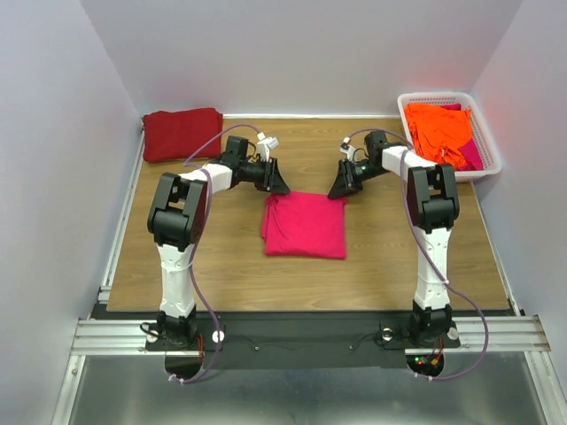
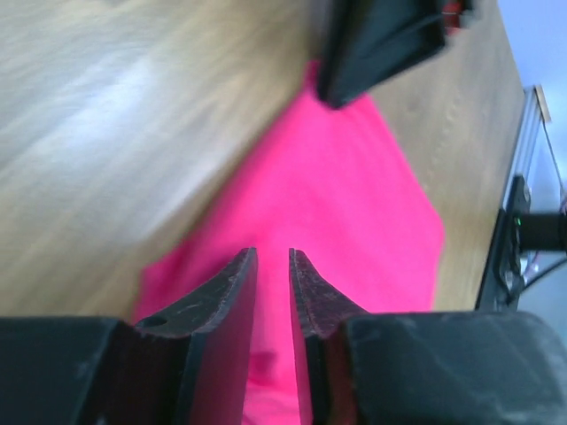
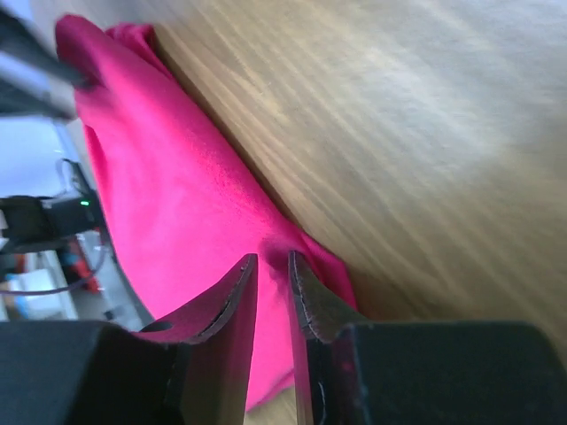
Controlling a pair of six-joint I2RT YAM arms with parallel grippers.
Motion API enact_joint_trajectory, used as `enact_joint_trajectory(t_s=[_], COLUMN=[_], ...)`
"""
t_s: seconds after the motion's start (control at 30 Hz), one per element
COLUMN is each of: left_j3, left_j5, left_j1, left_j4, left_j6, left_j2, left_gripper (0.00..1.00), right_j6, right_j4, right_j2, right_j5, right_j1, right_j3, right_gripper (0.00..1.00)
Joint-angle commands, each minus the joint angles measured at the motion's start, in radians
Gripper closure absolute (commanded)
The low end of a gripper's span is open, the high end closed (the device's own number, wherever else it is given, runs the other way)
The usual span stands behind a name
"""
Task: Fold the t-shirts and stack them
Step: Fold the tshirt
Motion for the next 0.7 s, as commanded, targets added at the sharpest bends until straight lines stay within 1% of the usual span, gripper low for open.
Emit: enact_joint_trajectory(t_s=[0.0, 0.13, 0.2, 0.27, 0.37, 0.43, 0.5, 0.53, 0.57, 0.6, 0.67], left_j3=[0.06, 0.075, 0.091, 0.107, 0.126, 0.117, 0.08, 0.059, 0.008, -0.021, -0.116], left_j5=[-0.017, -0.04, -0.051, -0.054, -0.025, -0.007, 0.001, 0.018, 0.026, 0.048, 0.065], left_j1=[0.045, 0.079, 0.086, 0.093, 0.125, 0.135, 0.136, 0.134, 0.134, 0.131, 0.117], left_j4=[0.134, 0.149, 0.143, 0.139, 0.137, 0.135, 0.123, 0.123, 0.123, 0.125, 0.125], left_j6=[-0.117, -0.171, -0.179, -0.168, -0.162, -0.142, -0.093, -0.082, -0.074, -0.068, -0.067], left_j2=[0.061, 0.162, 0.179, 0.176, 0.128, 0.042, -0.03, -0.102, -0.138, -0.199, -0.25], left_gripper=[0.69, 0.7, 0.69, 0.67, 0.62, 0.6, 0.58, 0.57, 0.57, 0.57, 0.57], right_j6=[0.033, 0.041, 0.041, 0.075, 0.089, 0.096, 0.102, 0.119, 0.13, 0.156, 0.171], right_j4=[0.101, 0.121, 0.129, 0.133, 0.133, 0.133, 0.136, 0.145, 0.153, 0.165, 0.175], right_j2=[0.049, 0.109, 0.123, 0.134, 0.091, 0.045, -0.046, -0.076, -0.134, -0.162, -0.228], right_j5=[-0.012, 0.039, 0.069, 0.08, 0.092, 0.099, 0.088, 0.074, 0.057, 0.027, -0.001], right_j1=[-0.049, -0.067, -0.069, -0.069, -0.072, -0.07, -0.07, -0.07, -0.069, -0.064, -0.052], right_j3=[0.084, 0.124, 0.139, 0.171, 0.208, 0.214, 0.196, 0.184, 0.164, 0.123, 0.067], right_gripper=[0.73, 0.74, 0.75, 0.75, 0.75, 0.75, 0.72, 0.68, 0.67, 0.64, 0.63])
